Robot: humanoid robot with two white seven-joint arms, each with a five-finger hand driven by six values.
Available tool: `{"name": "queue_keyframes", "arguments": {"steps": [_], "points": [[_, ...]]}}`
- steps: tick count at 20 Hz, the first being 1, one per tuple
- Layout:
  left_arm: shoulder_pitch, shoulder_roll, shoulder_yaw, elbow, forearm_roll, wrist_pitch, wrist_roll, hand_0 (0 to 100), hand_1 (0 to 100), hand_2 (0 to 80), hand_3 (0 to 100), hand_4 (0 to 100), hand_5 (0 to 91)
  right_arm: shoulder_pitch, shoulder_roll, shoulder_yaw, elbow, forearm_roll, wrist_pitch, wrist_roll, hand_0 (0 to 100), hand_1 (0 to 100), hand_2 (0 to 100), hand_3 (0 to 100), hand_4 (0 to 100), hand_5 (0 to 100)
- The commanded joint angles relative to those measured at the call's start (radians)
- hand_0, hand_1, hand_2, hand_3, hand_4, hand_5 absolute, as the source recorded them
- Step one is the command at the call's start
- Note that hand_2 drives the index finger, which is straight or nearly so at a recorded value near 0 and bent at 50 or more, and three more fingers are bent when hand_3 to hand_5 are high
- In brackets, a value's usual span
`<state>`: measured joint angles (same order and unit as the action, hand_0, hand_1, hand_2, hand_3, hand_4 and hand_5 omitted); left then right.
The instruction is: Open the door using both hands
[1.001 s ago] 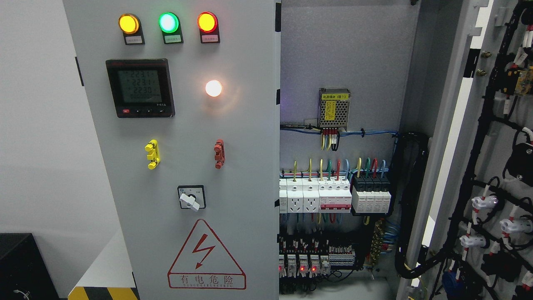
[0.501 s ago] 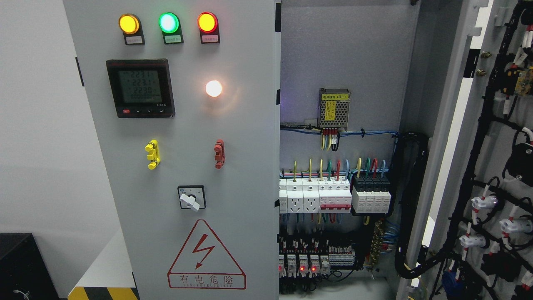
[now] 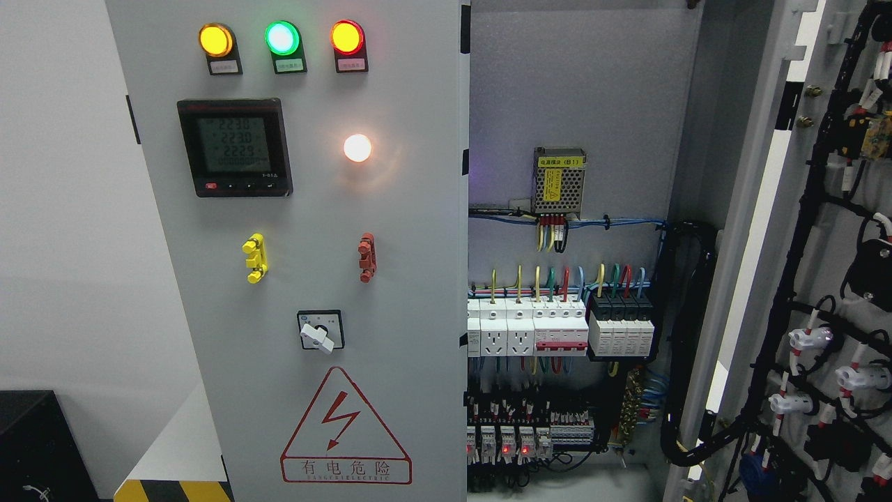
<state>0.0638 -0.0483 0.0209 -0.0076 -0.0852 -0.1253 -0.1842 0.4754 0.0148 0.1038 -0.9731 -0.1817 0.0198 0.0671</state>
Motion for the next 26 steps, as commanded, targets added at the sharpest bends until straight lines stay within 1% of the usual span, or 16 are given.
{"name": "queue_keyframes", "arguments": {"steps": [1, 2, 6, 8, 12, 13, 14, 15, 16, 17, 19, 21, 23, 24, 26], "points": [[-0.013, -0.042, 0.007, 0.049, -0.011, 0.029, -0.004, 12, 56, 0.0, 0, 0, 0.0, 0.198, -0.107, 0.010, -0.737, -0.001, -0.004, -0.004, 6, 14, 0, 0, 0, 0], [-0.012, -0.042, 0.007, 0.047, -0.011, 0.030, -0.004, 12, 56, 0.0, 0, 0, 0.0, 0.206, -0.110, 0.010, -0.766, -0.001, -0.017, -0.004, 6, 14, 0, 0, 0, 0], [-0.012, -0.042, 0.008, 0.044, -0.011, 0.024, 0.000, 12, 56, 0.0, 0, 0, 0.0, 0.229, -0.113, 0.013, -0.884, 0.001, -0.150, -0.006, 6, 14, 0, 0, 0, 0], [-0.012, -0.041, 0.010, 0.046, -0.007, 0.023, 0.000, 12, 56, 0.0, 0, 0, 0.0, 0.250, -0.116, 0.023, -0.950, 0.001, -0.175, -0.006, 6, 14, 0, 0, 0, 0], [-0.012, -0.039, 0.007, 0.049, -0.002, 0.023, -0.003, 12, 56, 0.0, 0, 0, 0.0, 0.299, -0.119, 0.037, -1.116, 0.001, -0.179, -0.006, 6, 14, 0, 0, 0, 0], [-0.012, -0.039, 0.004, 0.049, -0.002, 0.023, -0.003, 12, 56, 0.0, 0, 0, 0.0, 0.298, -0.119, 0.050, -1.119, 0.001, -0.196, -0.004, 6, 14, 0, 0, 0, 0], [-0.010, -0.038, 0.002, 0.047, -0.002, 0.023, -0.003, 12, 56, 0.0, 0, 0, 0.0, 0.299, -0.119, 0.074, -1.118, 0.001, -0.217, -0.004, 6, 14, 0, 0, 0, 0], [-0.010, -0.036, 0.002, 0.046, -0.002, 0.023, -0.001, 12, 56, 0.0, 0, 0, 0.0, 0.298, -0.128, 0.102, -1.118, 0.001, -0.228, -0.004, 6, 14, 0, 0, 0, 0], [-0.010, -0.032, 0.002, 0.046, -0.001, 0.021, -0.003, 12, 56, 0.0, 0, 0, 0.0, 0.293, -0.153, 0.123, -1.118, 0.001, -0.238, -0.004, 6, 14, 0, 0, 0, 0], [-0.010, -0.031, 0.002, 0.046, -0.001, 0.021, 0.000, 12, 56, 0.0, 0, 0, 0.0, 0.282, -0.163, 0.134, -1.119, 0.001, -0.254, -0.004, 6, 14, 0, 0, 0, 0], [-0.010, -0.030, 0.001, 0.040, 0.001, 0.021, 0.003, 12, 56, 0.0, 0, 0, 0.0, 0.237, -0.168, 0.142, -1.118, 0.001, -0.302, -0.006, 6, 14, 0, 0, 0, 0], [-0.013, -0.022, -0.024, 0.038, 0.001, 0.021, 0.014, 12, 56, 0.0, 0, 0, 0.0, 0.180, -0.164, 0.145, -1.118, 0.001, -0.339, -0.006, 6, 14, 0, 0, 0, 0], [-0.015, -0.010, -0.041, 0.035, 0.008, 0.019, 0.032, 12, 56, 0.0, 0, 0, 0.0, 0.116, -0.162, 0.152, -1.118, 0.001, -0.360, -0.006, 6, 14, 0, 0, 0, 0], [-0.015, -0.001, -0.044, 0.026, 0.025, 0.018, 0.034, 12, 56, 0.0, 0, 0, 0.0, 0.079, -0.162, 0.152, -1.118, 0.001, -0.365, -0.006, 6, 14, 0, 0, 0, 0], [-0.015, 0.010, -0.094, 0.017, 0.074, 0.018, 0.035, 12, 56, 0.0, 0, 0, 0.0, 0.008, -0.165, 0.154, -1.118, 0.001, -0.365, -0.007, 6, 14, 0, 0, 0, 0]]}}
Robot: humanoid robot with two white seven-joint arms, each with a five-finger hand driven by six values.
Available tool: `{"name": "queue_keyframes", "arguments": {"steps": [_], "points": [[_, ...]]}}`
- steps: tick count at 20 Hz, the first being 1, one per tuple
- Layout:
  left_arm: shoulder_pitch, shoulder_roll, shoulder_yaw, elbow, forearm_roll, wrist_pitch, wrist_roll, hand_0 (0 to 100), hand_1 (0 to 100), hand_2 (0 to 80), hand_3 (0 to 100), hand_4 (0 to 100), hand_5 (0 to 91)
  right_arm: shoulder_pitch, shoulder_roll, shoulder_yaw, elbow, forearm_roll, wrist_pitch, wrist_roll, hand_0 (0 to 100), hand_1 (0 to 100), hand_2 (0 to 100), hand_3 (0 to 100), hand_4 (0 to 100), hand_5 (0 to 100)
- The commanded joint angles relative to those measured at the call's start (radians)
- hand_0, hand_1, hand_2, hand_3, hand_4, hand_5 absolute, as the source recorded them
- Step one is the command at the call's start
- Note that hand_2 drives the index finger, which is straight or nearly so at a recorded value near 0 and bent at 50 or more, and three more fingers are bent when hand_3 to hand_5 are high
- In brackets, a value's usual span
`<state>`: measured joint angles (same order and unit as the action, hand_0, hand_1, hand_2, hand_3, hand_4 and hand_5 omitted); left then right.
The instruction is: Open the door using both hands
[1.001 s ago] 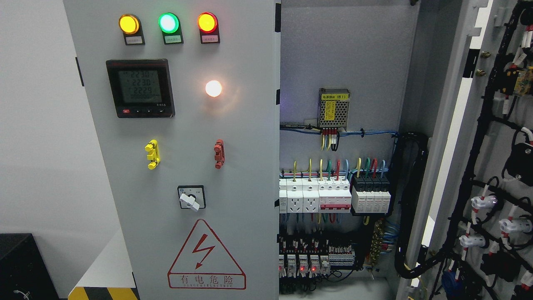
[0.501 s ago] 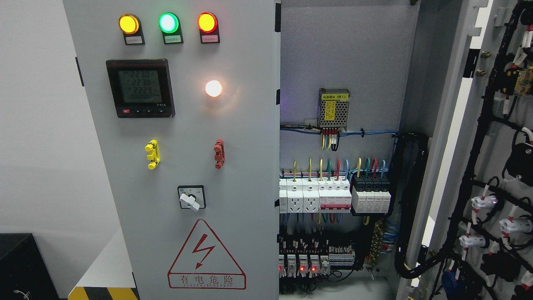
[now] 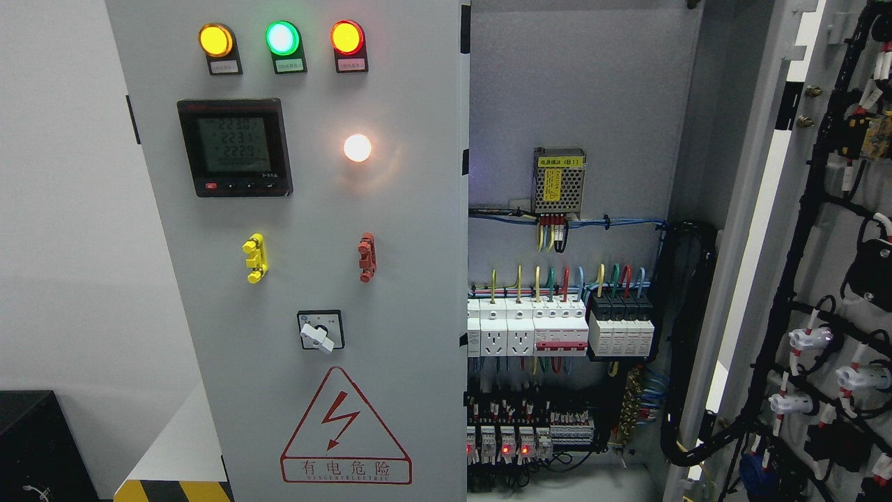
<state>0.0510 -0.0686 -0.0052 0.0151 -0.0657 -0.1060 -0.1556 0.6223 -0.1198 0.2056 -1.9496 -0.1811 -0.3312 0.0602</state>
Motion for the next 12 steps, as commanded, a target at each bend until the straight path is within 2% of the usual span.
{"name": "queue_keyframes", "arguments": {"steps": [1, 5, 7, 10, 12], "points": [[-0.003, 0.032, -0.094, -0.007, 0.076, -0.001, 0.007, 12, 56, 0.0, 0, 0, 0.0, -0.172, -0.035, 0.057, -0.141, 0.002, -0.011, 0.000, 6, 14, 0, 0, 0, 0], [-0.026, 0.029, -0.124, -0.010, 0.087, -0.001, 0.019, 12, 56, 0.0, 0, 0, 0.0, -0.289, -0.028, 0.064, -0.141, 0.003, -0.005, 0.000, 6, 14, 0, 0, 0, 0], [-0.033, 0.024, -0.128, -0.014, 0.086, -0.015, 0.027, 12, 56, 0.0, 0, 0, 0.0, -0.361, -0.021, 0.087, -0.140, 0.006, 0.003, 0.000, 6, 14, 0, 0, 0, 0], [-0.039, 0.023, -0.139, -0.011, 0.087, -0.047, 0.021, 12, 56, 0.0, 0, 0, 0.0, -0.459, -0.003, 0.094, -0.140, 0.008, 0.067, -0.002, 6, 14, 0, 0, 0, 0], [-0.039, 0.020, -0.151, -0.014, 0.087, -0.047, 0.019, 12, 56, 0.0, 0, 0, 0.0, -0.507, 0.005, 0.087, -0.140, 0.009, 0.081, -0.002, 6, 14, 0, 0, 0, 0]]}}
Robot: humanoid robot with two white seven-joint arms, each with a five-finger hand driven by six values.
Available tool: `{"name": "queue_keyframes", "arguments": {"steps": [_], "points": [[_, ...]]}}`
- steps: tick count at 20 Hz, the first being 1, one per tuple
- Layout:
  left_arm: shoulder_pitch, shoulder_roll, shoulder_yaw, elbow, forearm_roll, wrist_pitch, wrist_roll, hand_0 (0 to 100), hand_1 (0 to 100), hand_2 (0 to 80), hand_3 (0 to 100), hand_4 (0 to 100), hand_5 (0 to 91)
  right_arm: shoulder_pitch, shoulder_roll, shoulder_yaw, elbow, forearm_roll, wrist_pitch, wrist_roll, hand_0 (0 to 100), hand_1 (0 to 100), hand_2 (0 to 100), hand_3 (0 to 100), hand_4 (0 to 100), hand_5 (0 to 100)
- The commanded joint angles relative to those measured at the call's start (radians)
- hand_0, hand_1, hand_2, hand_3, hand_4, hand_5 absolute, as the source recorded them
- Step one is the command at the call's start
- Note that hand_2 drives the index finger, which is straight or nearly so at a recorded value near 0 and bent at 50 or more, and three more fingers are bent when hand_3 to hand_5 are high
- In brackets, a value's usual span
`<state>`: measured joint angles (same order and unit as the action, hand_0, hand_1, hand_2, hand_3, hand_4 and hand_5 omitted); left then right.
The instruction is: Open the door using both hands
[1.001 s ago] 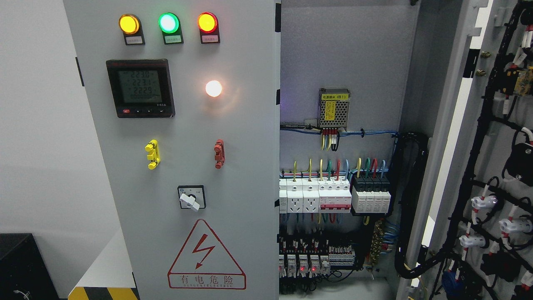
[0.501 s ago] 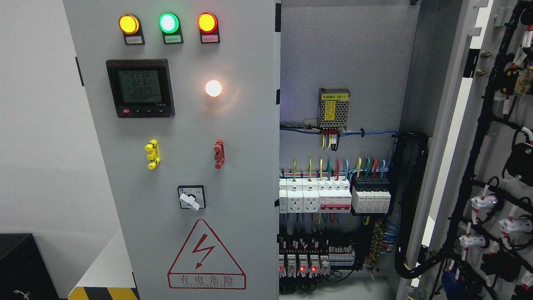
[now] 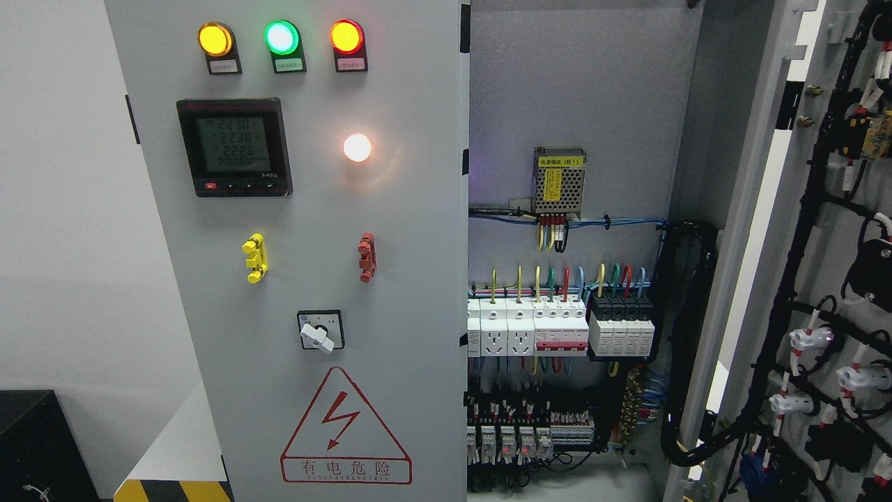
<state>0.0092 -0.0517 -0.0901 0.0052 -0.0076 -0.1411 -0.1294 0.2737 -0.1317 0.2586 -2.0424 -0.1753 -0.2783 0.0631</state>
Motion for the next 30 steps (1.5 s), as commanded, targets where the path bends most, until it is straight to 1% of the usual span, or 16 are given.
{"name": "queue_keyframes", "arguments": {"steps": [1, 2, 3, 5, 7, 9, 10, 13, 14, 16, 18, 22, 26, 30], "points": [[0.003, 0.001, -0.066, -0.005, 0.029, -0.012, -0.009, 12, 56, 0.0, 0, 0, 0.0, -0.174, 0.024, 0.036, -0.045, 0.005, 0.031, -0.005, 6, 14, 0, 0, 0, 0], [0.003, 0.000, -0.065, -0.007, 0.028, -0.012, -0.009, 12, 56, 0.0, 0, 0, 0.0, -0.189, 0.030, 0.039, -0.044, 0.005, 0.053, -0.005, 6, 14, 0, 0, 0, 0], [0.003, -0.002, -0.062, -0.007, 0.028, -0.012, -0.009, 12, 56, 0.0, 0, 0, 0.0, -0.215, 0.046, 0.039, -0.042, 0.000, 0.097, -0.005, 6, 14, 0, 0, 0, 0], [0.006, -0.011, -0.060, -0.005, 0.028, -0.012, -0.009, 12, 56, 0.0, 0, 0, 0.0, -0.275, 0.073, 0.036, -0.029, -0.004, 0.145, -0.003, 6, 14, 0, 0, 0, 0], [0.009, -0.019, -0.060, -0.005, 0.028, -0.012, -0.009, 12, 56, 0.0, 0, 0, 0.0, -0.324, 0.081, 0.042, -0.006, -0.006, 0.160, -0.003, 6, 14, 0, 0, 0, 0], [0.011, -0.022, -0.062, -0.005, 0.028, -0.012, -0.009, 12, 56, 0.0, 0, 0, 0.0, -0.366, 0.087, 0.062, 0.011, -0.004, 0.185, -0.003, 6, 14, 0, 0, 0, 0], [0.011, -0.028, -0.062, -0.005, 0.028, -0.012, -0.010, 12, 56, 0.0, 0, 0, 0.0, -0.396, 0.096, 0.065, 0.031, -0.007, 0.203, -0.003, 6, 14, 0, 0, 0, 0], [0.011, -0.048, -0.062, -0.007, 0.028, -0.012, -0.010, 12, 56, 0.0, 0, 0, 0.0, -0.467, 0.125, 0.062, 0.105, -0.006, 0.214, -0.003, 6, 14, 0, 0, 0, 0], [0.011, -0.048, -0.062, -0.007, 0.028, -0.012, -0.010, 12, 56, 0.0, 0, 0, 0.0, -0.488, 0.135, 0.060, 0.135, -0.006, 0.227, -0.003, 6, 14, 0, 0, 0, 0], [0.011, -0.050, -0.062, -0.007, 0.028, -0.012, -0.010, 12, 56, 0.0, 0, 0, 0.0, -0.534, 0.138, 0.048, 0.191, -0.007, 0.273, -0.003, 6, 14, 0, 0, 0, 0], [0.009, -0.050, -0.062, -0.008, 0.028, -0.012, -0.010, 12, 56, 0.0, 0, 0, 0.0, -0.573, 0.153, 0.033, 0.247, -0.007, 0.278, -0.003, 6, 14, 0, 0, 0, 0], [0.011, -0.050, -0.062, -0.008, 0.026, -0.012, -0.010, 12, 56, 0.0, 0, 0, 0.0, -0.646, 0.155, -0.005, 0.329, -0.009, 0.278, -0.003, 6, 14, 0, 0, 0, 0], [0.009, -0.050, -0.062, -0.008, 0.026, -0.012, -0.010, 12, 56, 0.0, 0, 0, 0.0, -0.720, 0.156, -0.009, 0.412, -0.010, 0.278, -0.003, 6, 14, 0, 0, 0, 0], [0.011, -0.050, -0.062, -0.008, 0.026, -0.012, -0.010, 12, 56, 0.0, 0, 0, 0.0, -0.763, 0.155, -0.019, 0.467, -0.013, 0.280, 0.000, 6, 14, 0, 0, 0, 0]]}}
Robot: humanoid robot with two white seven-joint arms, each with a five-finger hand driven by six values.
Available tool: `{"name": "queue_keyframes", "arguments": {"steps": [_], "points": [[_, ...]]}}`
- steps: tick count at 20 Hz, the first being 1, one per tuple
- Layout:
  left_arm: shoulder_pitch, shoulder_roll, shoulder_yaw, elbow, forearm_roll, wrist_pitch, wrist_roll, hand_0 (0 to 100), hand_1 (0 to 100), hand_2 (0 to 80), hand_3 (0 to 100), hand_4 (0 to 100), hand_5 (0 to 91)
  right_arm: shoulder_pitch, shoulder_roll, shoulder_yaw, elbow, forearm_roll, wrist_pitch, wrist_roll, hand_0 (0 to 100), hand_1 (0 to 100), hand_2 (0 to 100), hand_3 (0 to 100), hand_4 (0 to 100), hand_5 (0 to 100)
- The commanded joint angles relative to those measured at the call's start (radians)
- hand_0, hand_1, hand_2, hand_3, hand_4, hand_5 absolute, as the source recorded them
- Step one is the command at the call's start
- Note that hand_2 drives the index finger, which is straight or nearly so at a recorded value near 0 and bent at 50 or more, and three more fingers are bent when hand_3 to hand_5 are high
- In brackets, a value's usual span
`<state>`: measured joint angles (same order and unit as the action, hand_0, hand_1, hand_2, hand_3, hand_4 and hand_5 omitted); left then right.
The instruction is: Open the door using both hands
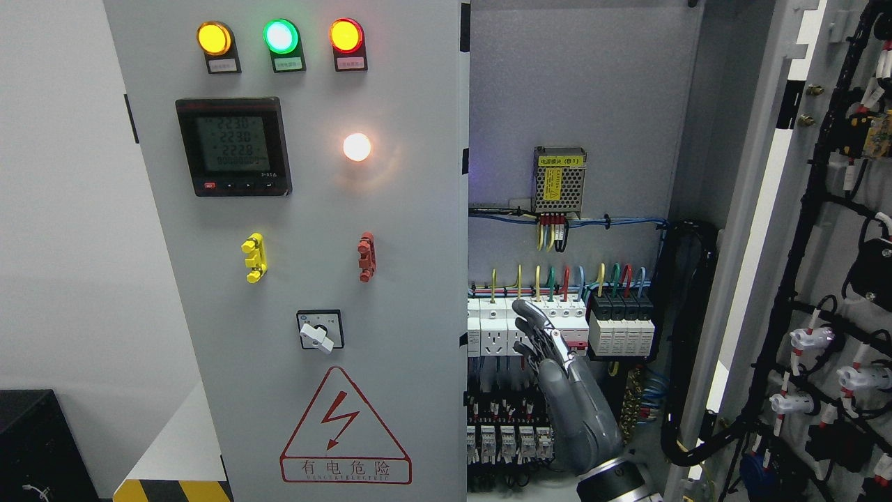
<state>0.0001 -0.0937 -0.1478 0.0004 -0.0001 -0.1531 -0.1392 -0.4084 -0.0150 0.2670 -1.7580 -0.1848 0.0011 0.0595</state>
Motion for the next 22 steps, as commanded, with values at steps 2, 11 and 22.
{"name": "queue_keyframes", "arguments": {"steps": [2, 11, 22], "points": [[0.018, -0.008, -0.004, -0.003, 0.018, 0.000, 0.000, 12, 56, 0.0, 0, 0, 0.0, -0.092, 0.035, -0.028, 0.204, -0.034, 0.002, 0.003, 6, 14, 0, 0, 0, 0], [0.020, -0.008, -0.004, -0.003, 0.020, 0.000, 0.000, 12, 56, 0.0, 0, 0, 0.0, -0.154, 0.024, -0.020, 0.252, -0.102, 0.002, 0.002, 6, 14, 0, 0, 0, 0], [0.015, -0.008, 0.002, -0.005, 0.025, 0.001, 0.001, 12, 56, 0.0, 0, 0, 0.0, -0.176, 0.004, -0.015, 0.256, -0.168, 0.005, 0.037, 6, 14, 0, 0, 0, 0]]}}
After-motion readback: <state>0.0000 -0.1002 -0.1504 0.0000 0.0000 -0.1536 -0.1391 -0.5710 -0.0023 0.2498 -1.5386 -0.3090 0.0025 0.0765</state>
